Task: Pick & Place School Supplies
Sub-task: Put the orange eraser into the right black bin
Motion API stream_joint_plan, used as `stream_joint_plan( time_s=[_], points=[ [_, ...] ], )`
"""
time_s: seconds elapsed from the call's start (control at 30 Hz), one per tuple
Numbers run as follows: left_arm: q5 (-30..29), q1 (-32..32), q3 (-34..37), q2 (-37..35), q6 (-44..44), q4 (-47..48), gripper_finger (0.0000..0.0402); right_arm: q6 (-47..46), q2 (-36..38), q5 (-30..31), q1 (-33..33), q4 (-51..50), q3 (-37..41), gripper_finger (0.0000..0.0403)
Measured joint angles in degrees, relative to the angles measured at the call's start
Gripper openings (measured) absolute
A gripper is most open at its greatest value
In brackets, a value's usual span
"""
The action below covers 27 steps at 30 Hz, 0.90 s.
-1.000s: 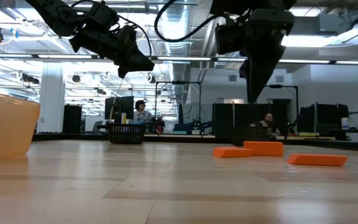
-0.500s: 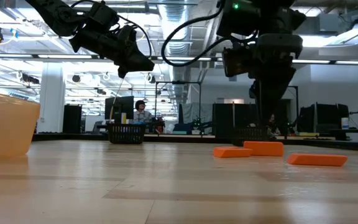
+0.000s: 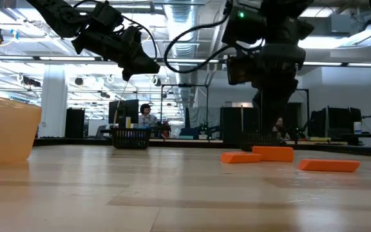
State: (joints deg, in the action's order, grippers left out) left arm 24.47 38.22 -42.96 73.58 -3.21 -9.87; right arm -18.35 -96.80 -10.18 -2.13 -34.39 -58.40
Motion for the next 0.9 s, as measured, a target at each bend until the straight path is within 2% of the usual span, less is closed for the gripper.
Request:
stream_joint_plan(
  time_s=[0.6, 0.9],
  points=[
    [0.0, 0.0, 0.0, 0.0, 0.0, 0.0, 0.0072, -1.2, 0.0, -2.2, 1.6, 5.8, 6.8, 0.0185],
    [-0.3, 0.0, 0.0, 0.0, 0.0, 0.0, 0.0072, -3.5, 0.1, -3.5, 1.9, 12.0, 10.5, 0.0173]
  ],
)
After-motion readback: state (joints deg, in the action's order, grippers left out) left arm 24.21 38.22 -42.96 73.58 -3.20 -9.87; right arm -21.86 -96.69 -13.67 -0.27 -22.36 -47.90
